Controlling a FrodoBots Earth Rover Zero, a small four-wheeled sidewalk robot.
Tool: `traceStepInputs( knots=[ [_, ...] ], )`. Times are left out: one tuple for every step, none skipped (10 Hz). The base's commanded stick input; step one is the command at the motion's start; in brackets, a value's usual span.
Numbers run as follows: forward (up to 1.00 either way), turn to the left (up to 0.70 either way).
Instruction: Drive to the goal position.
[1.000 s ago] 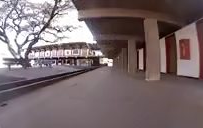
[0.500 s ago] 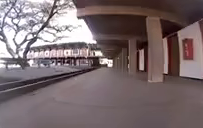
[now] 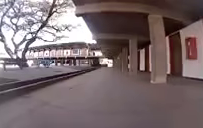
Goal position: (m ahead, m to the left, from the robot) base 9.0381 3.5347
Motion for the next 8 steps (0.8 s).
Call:
traceStepInputs(
  knots=[
    [0.5, 0.0],
    [0.5, 0.0],
    [0.5, 0.0],
    [0.5, 0.0],
    [0.5, 0.0],
    [0.5, 0.0],
    [0.5, 0.0],
    [0.5, 0.0]
  ],
)
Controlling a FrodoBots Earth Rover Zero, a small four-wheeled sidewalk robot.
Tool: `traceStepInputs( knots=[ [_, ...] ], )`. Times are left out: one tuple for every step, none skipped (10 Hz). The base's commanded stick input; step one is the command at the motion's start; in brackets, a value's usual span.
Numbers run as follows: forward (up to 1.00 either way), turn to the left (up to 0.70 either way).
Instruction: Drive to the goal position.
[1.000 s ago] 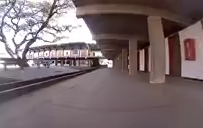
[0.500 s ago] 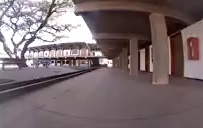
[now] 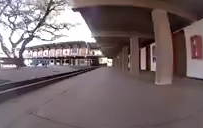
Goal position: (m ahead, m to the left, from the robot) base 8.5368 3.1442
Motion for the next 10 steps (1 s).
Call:
traceStepInputs(
  knots=[
    [0.5, 0.0],
    [0.5, 0.0],
    [0.5, 0.0],
    [0.5, 0.0],
    [0.5, 0.0],
    [0.5, 0.0],
    [0.5, 0.0],
    [0.5, 0.0],
    [0.5, 0.0],
    [0.5, 0.0]
  ],
)
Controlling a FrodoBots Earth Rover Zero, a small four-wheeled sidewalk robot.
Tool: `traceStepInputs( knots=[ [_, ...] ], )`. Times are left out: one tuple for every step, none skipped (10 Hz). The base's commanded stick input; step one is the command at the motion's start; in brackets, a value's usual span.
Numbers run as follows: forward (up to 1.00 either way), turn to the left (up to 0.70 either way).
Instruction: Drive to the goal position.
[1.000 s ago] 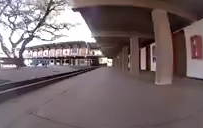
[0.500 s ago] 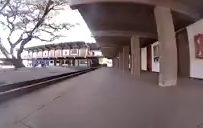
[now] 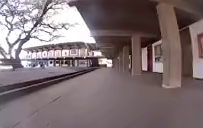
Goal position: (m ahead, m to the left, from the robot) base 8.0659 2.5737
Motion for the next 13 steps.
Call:
traceStepInputs(
  knots=[
    [0.5, 0.0],
    [0.5, 0.0],
    [0.5, 0.0],
    [0.5, 0.0],
    [0.5, 0.0],
    [0.5, 0.0],
    [0.5, 0.0],
    [0.5, 0.0],
    [0.5, 0.0],
    [0.5, 0.0],
    [0.5, 0.0],
    [0.5, 0.0],
    [0.5, 0.0]
  ],
)
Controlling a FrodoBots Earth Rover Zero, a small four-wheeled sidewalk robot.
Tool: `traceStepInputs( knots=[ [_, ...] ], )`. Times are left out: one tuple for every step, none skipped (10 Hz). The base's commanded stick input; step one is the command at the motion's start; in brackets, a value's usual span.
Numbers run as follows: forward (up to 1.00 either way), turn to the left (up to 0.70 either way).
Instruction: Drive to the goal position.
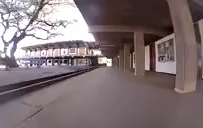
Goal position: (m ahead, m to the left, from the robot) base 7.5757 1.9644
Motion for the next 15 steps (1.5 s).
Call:
traceStepInputs(
  knots=[
    [0.5, 0.0],
    [0.5, 0.0],
    [0.5, 0.0],
    [0.5, 0.0],
    [0.5, 0.0],
    [0.5, 0.0],
    [0.5, 0.0],
    [0.5, 0.0],
    [0.5, 0.0],
    [0.5, 0.0],
    [0.5, 0.0],
    [0.5, 0.0],
    [0.5, 0.0],
    [0.5, 0.0],
    [0.5, 0.0]
  ],
)
